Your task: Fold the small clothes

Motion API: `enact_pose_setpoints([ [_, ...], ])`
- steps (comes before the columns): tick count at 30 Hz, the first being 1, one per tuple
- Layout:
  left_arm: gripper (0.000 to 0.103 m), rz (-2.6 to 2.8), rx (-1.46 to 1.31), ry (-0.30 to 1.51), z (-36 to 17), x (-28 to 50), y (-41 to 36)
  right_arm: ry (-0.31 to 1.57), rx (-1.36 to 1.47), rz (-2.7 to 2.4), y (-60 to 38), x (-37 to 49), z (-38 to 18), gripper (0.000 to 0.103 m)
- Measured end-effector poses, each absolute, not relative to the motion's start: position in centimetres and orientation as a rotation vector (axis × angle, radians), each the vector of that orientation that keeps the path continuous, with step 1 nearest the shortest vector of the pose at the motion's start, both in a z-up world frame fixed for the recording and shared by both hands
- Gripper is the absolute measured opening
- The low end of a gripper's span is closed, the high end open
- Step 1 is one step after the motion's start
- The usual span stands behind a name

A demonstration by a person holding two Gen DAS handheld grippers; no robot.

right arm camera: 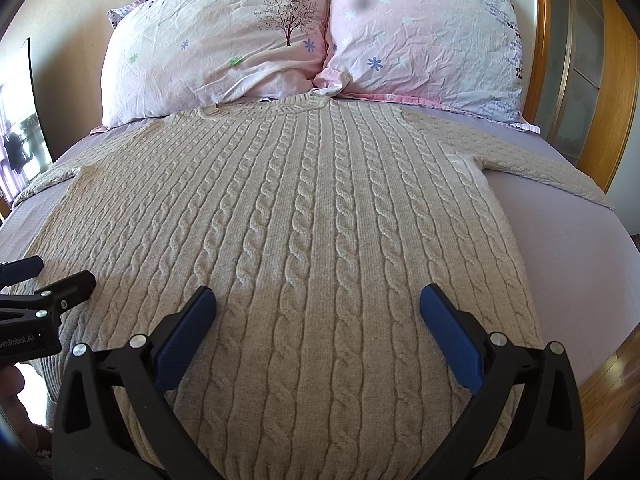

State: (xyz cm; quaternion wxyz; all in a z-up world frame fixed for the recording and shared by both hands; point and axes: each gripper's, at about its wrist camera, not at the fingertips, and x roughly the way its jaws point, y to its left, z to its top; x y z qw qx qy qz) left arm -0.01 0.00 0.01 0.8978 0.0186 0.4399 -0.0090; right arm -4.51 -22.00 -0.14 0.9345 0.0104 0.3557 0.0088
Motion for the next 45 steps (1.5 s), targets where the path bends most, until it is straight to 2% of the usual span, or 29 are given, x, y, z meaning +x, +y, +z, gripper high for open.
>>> enact_pose_setpoints([
  [36,0.102,-0.048,0.057,0.955,0.0,1.0,-0.1,0.733,-0.013,0.152,-22.8,-4.2,0.0,0.101],
  [39,0.102,-0.069,0.081,0.961,0.3,1.0,-0.1,0.706,0.087,0.104,-27.4,-3.2,2.1,0.101],
  [43,0.102,-0.12,0.058,0.917,1.7,1.8,1.1,0.615,0.391,-0.153,-40.6,-1.1,5.2,0.1],
  [44,0.102,-0.128,0.035,0.884,2.3,2.1,1.8,0.607,0.502,-0.202,-44.4,-0.6,5.2,0.096],
  [45,0.102,-0.135,0.011,0.853,3.0,2.7,2.6,0.609,0.602,-0.242,-47.9,0.1,4.9,0.083],
])
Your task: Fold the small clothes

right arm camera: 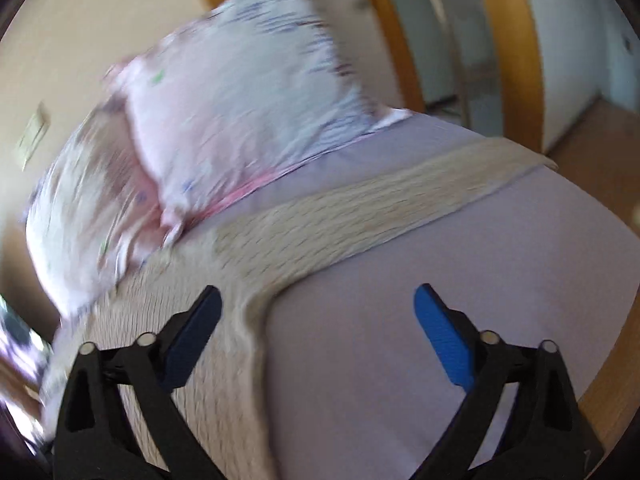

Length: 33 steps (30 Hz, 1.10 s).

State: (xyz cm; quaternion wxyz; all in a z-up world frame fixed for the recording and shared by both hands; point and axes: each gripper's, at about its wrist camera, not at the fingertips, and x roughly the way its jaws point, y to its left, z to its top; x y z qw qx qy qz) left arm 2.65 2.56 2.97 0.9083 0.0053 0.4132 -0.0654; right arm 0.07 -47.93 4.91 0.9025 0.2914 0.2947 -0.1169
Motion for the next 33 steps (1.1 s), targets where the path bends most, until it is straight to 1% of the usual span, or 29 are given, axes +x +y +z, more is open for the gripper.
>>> enact_pose_setpoints([
  [1,0.102,-0.145,-0.018,0.826,3.5,3.1,3.4,0.623,0.685,-0.279,-51.2,0.8,4.5,0.071],
  [2,0.102,-0.158,-0.055,0.803,4.0,3.8,4.3,0.633,0.757,-0.325,-54.0,1.4,3.9,0.066],
  [3,0.102,-0.179,-0.103,0.775,4.3,4.4,5.4,0.634,0.824,-0.371,-56.5,1.8,3.3,0.059],
  [4,0.102,-0.197,-0.153,0.74,4.6,4.9,6.5,0.634,0.879,-0.415,-58.8,2.2,2.6,0.055],
  [7,0.102,-0.206,-0.315,0.631,5.1,6.2,10.2,0.643,0.989,-0.514,-63.6,3.4,0.7,0.05],
  [9,0.102,-0.15,-0.358,0.611,5.4,7.2,12.3,0.66,1.057,-0.545,-65.6,4.2,-0.6,0.047],
  [10,0.102,-0.112,-0.358,0.613,5.5,7.7,13.2,0.639,1.071,-0.557,-66.2,4.4,-0.9,0.042],
  [11,0.102,-0.073,-0.349,0.613,5.6,8.1,14.1,0.639,1.07,-0.578,-66.5,4.6,-0.9,0.04],
  [12,0.102,-0.033,-0.338,0.613,5.6,8.5,15.0,0.639,1.065,-0.592,-66.8,4.9,-1.0,0.037],
  [14,0.102,0.052,-0.32,0.61,5.7,9.0,16.9,0.646,1.05,-0.607,-67.4,6.0,-1.4,0.021],
  [15,0.102,0.086,-0.314,0.611,5.5,9.2,17.8,0.656,1.038,-0.618,-67.7,6.6,-1.7,0.009],
  [16,0.102,0.113,-0.315,0.612,5.5,9.4,18.7,0.651,1.03,-0.617,-67.7,7.2,-1.6,0.007],
  [18,0.102,0.146,-0.341,0.612,5.3,9.4,20.8,0.634,0.931,-0.625,-66.3,8.2,0.2,0.006],
  [21,0.102,0.173,-0.421,0.609,4.9,9.2,24.0,0.544,0.676,-0.486,-59.9,10.1,5.5,0.006],
  [25,0.102,0.239,-0.548,0.626,3.8,9.3,27.8,0.474,0.438,-0.103,-45.6,12.8,11.5,0.006],
  [27,0.102,0.249,-0.644,0.617,3.2,9.4,29.5,0.479,0.317,0.125,-37.1,14.3,12.6,0.006],
  [29,0.102,0.28,-0.728,0.601,2.6,9.6,30.8,0.558,0.208,0.359,-28.8,16.0,11.8,0.007],
  [30,0.102,0.296,-0.761,0.605,2.4,9.9,31.5,0.628,0.158,0.459,-24.9,16.9,10.7,0.009],
  [31,0.102,0.307,-0.788,0.612,2.2,10.2,32.1,0.692,0.117,0.527,-21.8,17.4,9.5,0.017],
  [32,0.102,0.319,-0.805,0.62,2.0,10.5,32.6,0.742,0.072,0.566,-19.3,17.5,8.6,0.022],
  [33,0.102,0.331,-0.827,0.626,1.8,10.6,33.3,0.754,0.038,0.589,-17.8,17.2,8.1,0.029],
])
